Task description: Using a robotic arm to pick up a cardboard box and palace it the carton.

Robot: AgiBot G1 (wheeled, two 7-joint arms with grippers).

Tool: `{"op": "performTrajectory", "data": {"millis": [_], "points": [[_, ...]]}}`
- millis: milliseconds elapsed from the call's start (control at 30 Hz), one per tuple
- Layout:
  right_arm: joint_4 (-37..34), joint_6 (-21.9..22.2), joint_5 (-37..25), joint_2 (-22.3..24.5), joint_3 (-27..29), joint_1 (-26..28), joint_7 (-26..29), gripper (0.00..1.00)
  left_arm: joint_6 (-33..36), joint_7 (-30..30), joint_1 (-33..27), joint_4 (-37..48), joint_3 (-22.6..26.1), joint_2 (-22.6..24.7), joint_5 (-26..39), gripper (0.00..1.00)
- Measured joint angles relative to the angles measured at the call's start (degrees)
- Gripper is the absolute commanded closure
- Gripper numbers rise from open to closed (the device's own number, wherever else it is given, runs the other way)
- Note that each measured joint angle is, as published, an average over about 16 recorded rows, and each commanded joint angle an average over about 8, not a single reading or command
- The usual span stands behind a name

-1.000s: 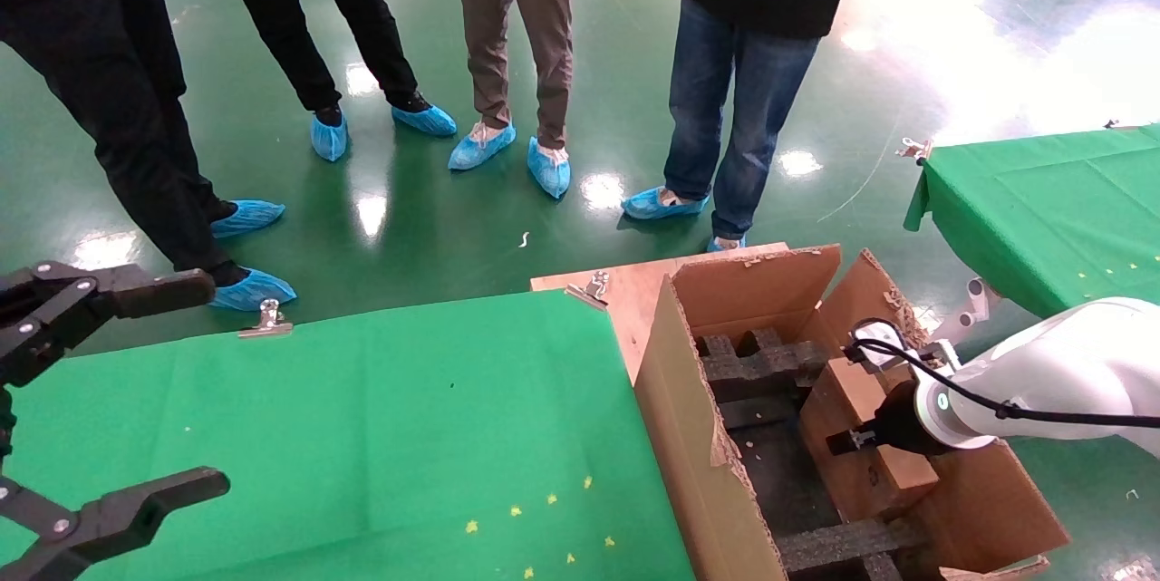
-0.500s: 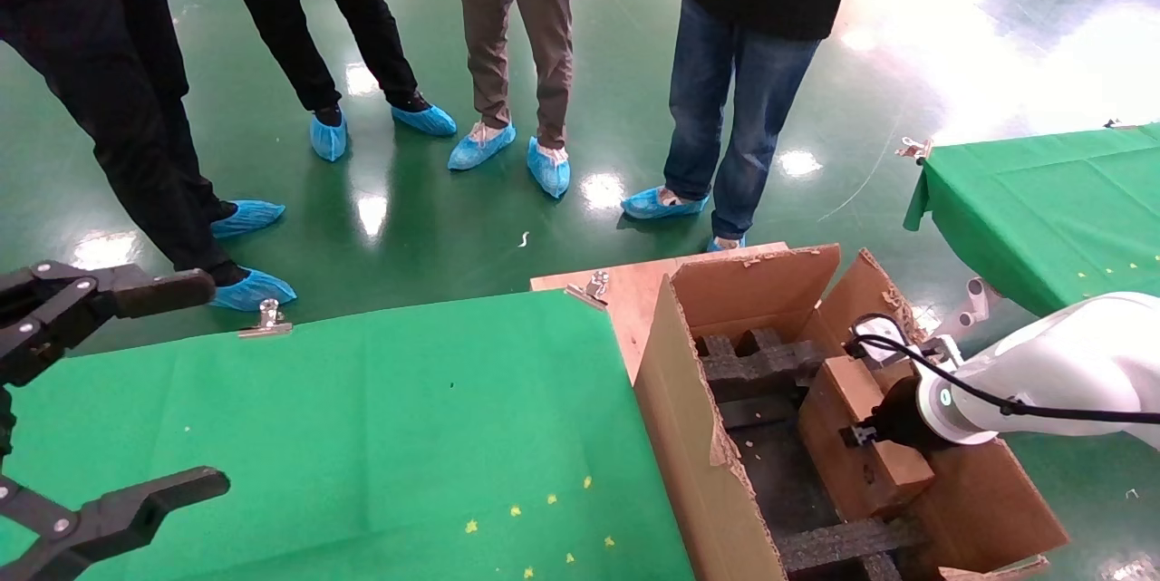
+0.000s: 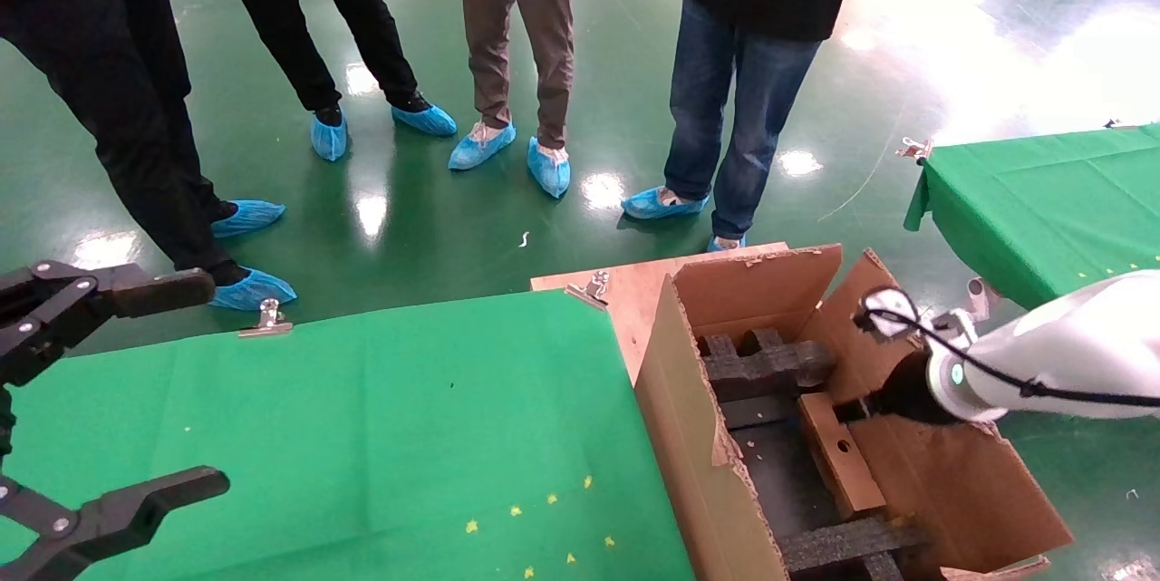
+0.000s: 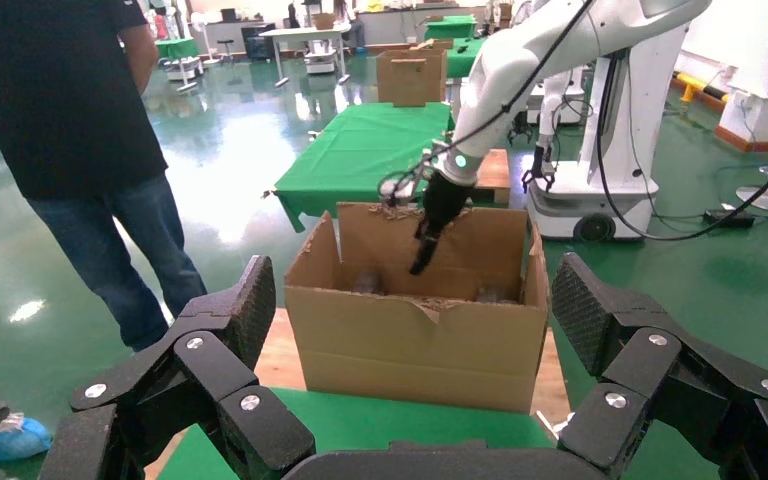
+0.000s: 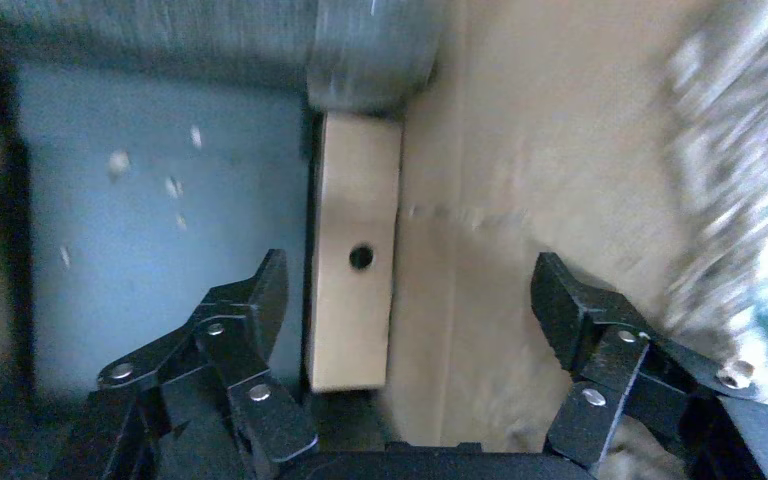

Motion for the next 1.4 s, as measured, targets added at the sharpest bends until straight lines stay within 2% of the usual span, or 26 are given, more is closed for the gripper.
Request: {"op": "performTrajectory", "data": {"millis": [400,800,1133,1400], "points": [[5.86,2.39,0.57,1.99,4.58,9.05,-2.87,0.00,0.00,0.00,0.00,0.00,0.01,0.00,0.00,0.00],[14.99,2.48,8.52,5.55,9.39,16.92,-8.88,0.00,-0.01,0.01,0.00,0.00,0.01,-0.01,-0.01,0.00],[17.21,1.55,12.26,6.76,10.66,18.52,-10.95,0.00,-0.02,0.01,0.01,0.01,0.00,-0.01,-0.02,0.00],[16.86,-0.30,14.35,6.32,13.54,16.12,-14.24,0.00,-0.02,0.01,0.01,0.01,0.00,-0.01,-0.02,0.00]]}}
